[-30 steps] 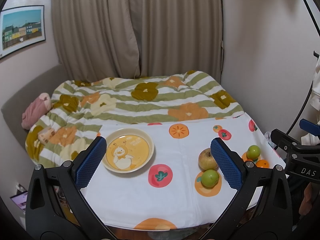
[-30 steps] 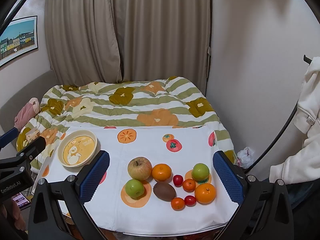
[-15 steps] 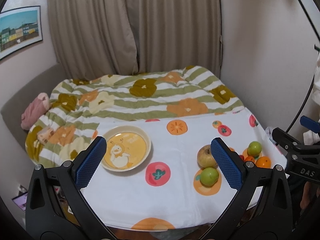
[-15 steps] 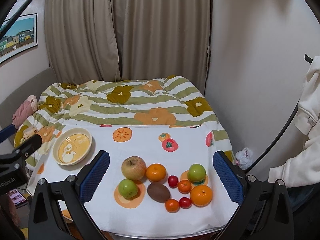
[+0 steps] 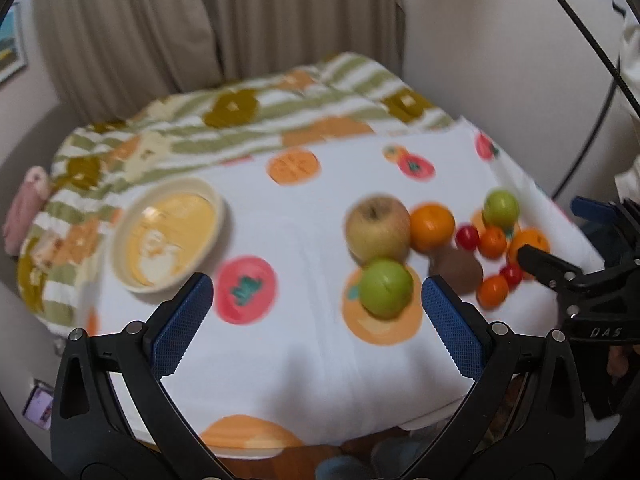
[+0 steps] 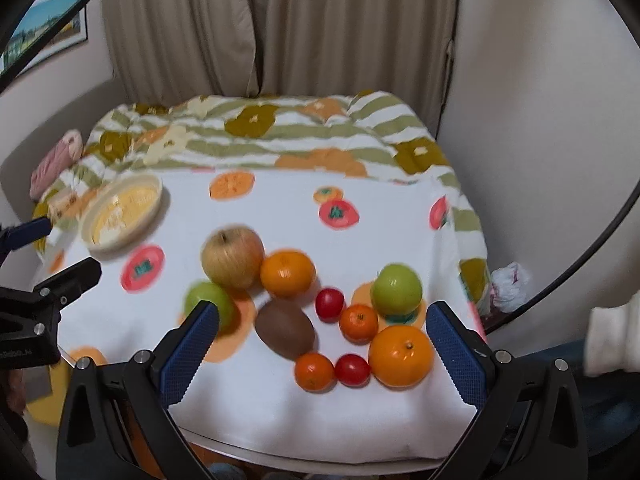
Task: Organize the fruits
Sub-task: 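Grasp the green apple with the left tool while the right tool grasps the kiwi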
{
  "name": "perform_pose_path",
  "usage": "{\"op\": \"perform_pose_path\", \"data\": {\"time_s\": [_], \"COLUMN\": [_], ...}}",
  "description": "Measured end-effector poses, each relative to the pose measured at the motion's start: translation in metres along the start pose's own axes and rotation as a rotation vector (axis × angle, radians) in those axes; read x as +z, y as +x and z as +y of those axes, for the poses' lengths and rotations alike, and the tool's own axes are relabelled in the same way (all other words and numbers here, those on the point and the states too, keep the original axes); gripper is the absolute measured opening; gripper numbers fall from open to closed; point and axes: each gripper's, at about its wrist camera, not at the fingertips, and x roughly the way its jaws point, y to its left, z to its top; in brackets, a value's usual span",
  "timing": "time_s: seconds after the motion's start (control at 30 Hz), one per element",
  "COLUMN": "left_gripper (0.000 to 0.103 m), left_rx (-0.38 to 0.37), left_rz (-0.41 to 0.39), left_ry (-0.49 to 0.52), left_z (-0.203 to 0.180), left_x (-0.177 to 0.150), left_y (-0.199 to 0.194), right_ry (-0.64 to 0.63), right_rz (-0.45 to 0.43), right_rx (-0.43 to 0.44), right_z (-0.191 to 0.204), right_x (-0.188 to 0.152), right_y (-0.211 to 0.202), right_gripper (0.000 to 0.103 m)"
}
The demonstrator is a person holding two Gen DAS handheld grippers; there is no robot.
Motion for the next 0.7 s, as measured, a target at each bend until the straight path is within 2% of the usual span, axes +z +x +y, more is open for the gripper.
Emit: {"op": "perform_pose_path", "data": {"time_s": [0.13,0.23,0.3,0.5,0.6,0.7], "left_gripper": [0.103,0.103,0.099,0.085,0.078,0.075], "left_rx": [-0.028,-0.058,-0.071,-0.100,-0.122,-0.141], "left_rz": [0.038,0.061,0.076,0.114,0.143,0.155], "left_ry": [0.059,0.097,0.125,0.213,0.229,0.232], "left_z": [-0.017,-0.025,-0.030,-0.044,-0.048,-0.051], "left_x": [-0.008,-0.013,-0.014,-0.018,-0.019,-0.019], "left_y": [0.033,0.053,0.066,0.092,0.103,0.110], "right_ry": [-0.040,-0.085,-0.123,-0.196,-0.230,-0.246], "right_rz": [0.031,0.047,0.058,0.103,0.119,0.130], "right_rx": [0.067,0.097,0.122,0.188,0.208,0.231], "right_z": [-0.002,-0.007,-0.006,-0.011,-0.012,-0.010], "right_x": [-0.013,-0.010,-0.012,-0.013,-0.010,-0.006], "right_y": [0.022,0.033,0.039,0.068,0.077,0.087], "right_gripper": [0.103,0.103,0.102,0.092,0.090,0.089]}}
